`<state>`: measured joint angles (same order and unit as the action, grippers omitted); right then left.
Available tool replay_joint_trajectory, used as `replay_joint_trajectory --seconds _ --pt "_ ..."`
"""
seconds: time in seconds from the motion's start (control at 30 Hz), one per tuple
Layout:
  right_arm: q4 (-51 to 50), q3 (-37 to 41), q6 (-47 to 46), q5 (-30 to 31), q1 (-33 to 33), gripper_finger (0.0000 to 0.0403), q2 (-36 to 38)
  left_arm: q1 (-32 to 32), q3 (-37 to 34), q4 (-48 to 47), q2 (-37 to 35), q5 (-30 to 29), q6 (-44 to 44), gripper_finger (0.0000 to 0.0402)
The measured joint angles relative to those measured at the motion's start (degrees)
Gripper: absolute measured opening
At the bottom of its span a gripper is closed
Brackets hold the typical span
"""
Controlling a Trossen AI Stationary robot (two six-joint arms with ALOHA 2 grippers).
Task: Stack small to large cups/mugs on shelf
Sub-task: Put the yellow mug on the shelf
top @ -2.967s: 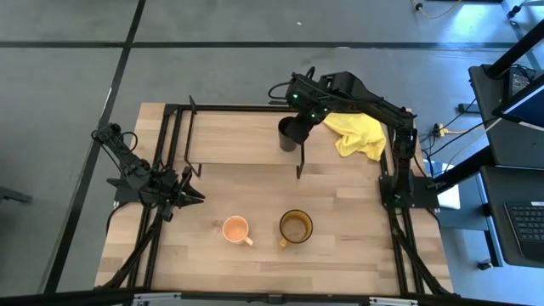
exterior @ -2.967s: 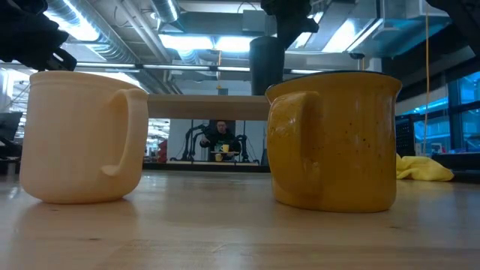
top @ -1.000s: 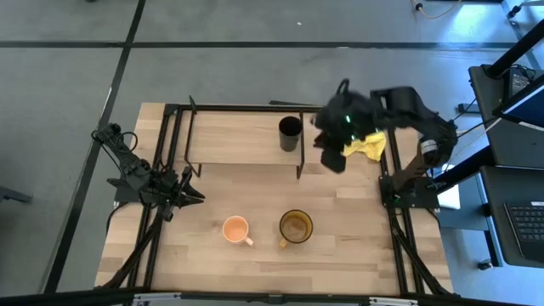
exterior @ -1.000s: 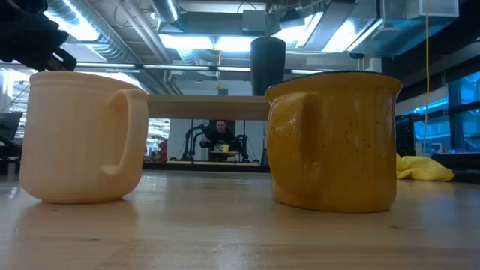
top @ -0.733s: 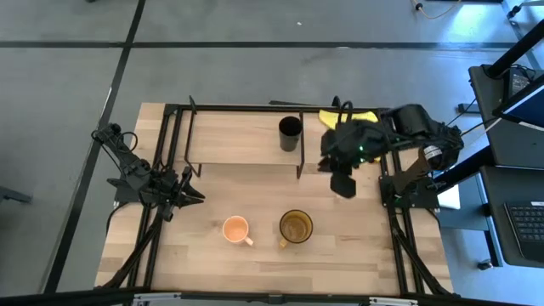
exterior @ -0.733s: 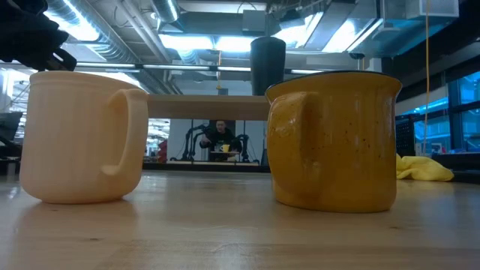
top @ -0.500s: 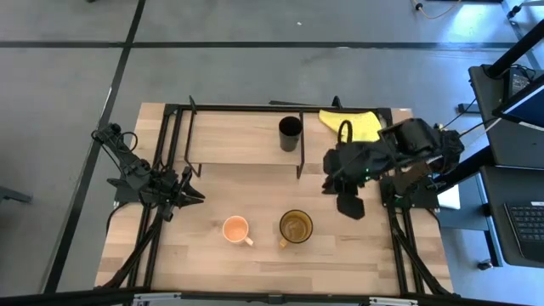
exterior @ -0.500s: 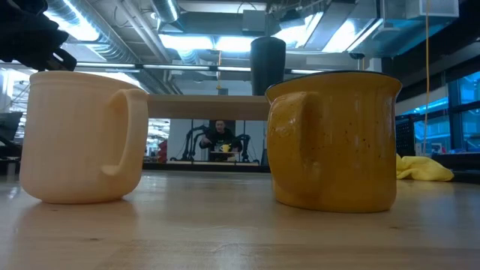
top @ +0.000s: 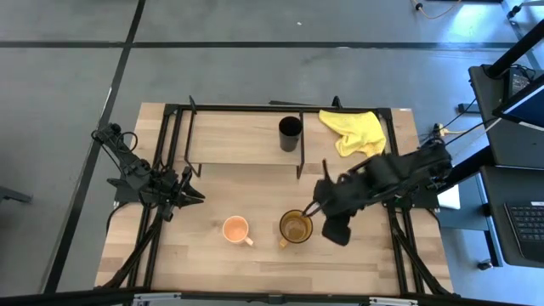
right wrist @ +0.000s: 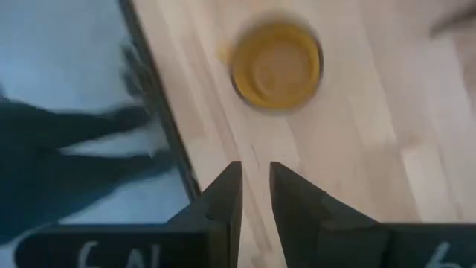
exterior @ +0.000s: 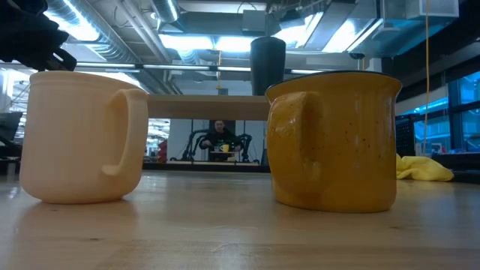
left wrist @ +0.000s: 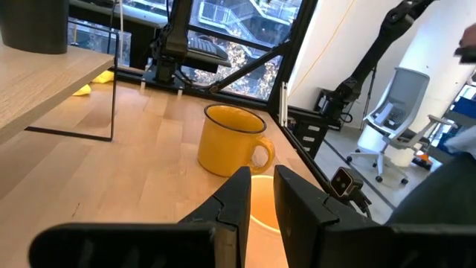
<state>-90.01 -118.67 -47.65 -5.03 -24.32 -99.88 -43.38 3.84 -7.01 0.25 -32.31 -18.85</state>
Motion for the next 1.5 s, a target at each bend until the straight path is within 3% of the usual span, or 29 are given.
replay_joint_trajectory --seconds 0.23,0.47,0.67,0.87,1.23,1.5 --pt "9.9 17.8 -5.3 -2.4 -0.3 0.0082 0.0 0.0 0.0 0.0 0.0 0.0 0.0 0.0055" --pt "32.3 27.8 -9.8 -0.1 -0.8 0.0153 0.0 0.0 0.0 0.0 0.0 0.0 0.0 0.0055" --pt "28.6 29.8 -12.7 8.5 -0.7 0.0210 0.0 0.0 0.0 0.0 0.0 0.0 0.0 0.0055" --pt "29.2 31.1 -14.2 15.7 -0.2 0.0228 0.0 0.0 0.0 0.0 0.0 0.0 0.0 0.0055" --pt "36.2 39.8 -16.6 15.8 0.9 0.0220 0.0 0.0 0.0 0.0 0.0 0.0 0.0 0.0055" --pt "35.2 40.9 -16.6 19.5 1.0 0.0220 0.0 0.0 0.0 0.0 0.0 0.0 0.0 0.0055"
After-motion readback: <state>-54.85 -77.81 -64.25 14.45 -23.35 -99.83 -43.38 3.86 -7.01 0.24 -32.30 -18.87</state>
